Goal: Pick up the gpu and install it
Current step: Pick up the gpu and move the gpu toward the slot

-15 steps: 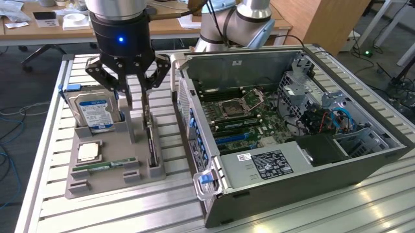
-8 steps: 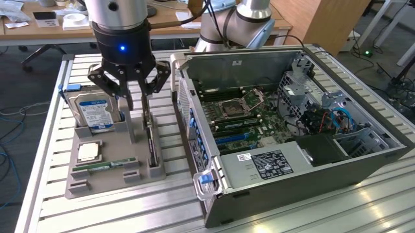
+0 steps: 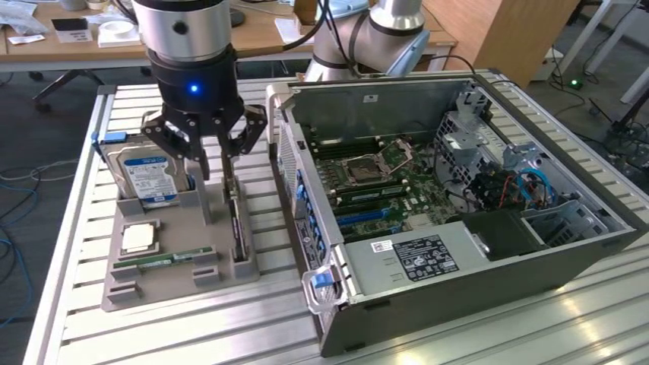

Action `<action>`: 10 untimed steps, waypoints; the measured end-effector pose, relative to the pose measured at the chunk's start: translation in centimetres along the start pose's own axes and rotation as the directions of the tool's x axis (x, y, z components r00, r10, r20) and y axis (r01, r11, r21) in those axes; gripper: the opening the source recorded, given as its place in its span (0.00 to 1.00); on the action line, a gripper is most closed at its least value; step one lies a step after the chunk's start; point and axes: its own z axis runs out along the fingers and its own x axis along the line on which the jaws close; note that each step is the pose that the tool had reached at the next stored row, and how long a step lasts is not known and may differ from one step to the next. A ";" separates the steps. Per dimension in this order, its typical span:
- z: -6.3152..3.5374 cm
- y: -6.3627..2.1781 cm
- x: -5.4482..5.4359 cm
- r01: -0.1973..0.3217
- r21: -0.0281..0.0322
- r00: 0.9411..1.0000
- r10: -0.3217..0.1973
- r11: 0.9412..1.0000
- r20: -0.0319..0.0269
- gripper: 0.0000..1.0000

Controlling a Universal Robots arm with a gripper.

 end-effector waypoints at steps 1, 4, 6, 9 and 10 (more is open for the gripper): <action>0.12 -0.01 0.0 0.000 0.000 1.000 0.000 1.000 0.000 0.36; 0.38 -0.01 0.0 0.000 0.000 1.000 0.000 1.000 0.000 0.36; 0.49 -0.01 -0.1 0.000 0.000 1.000 0.000 1.000 0.000 0.36; 0.51 -0.02 -0.1 0.000 0.000 1.000 0.000 1.000 0.000 0.36; 0.51 -0.02 -0.1 0.000 0.000 1.000 0.000 1.000 0.000 0.36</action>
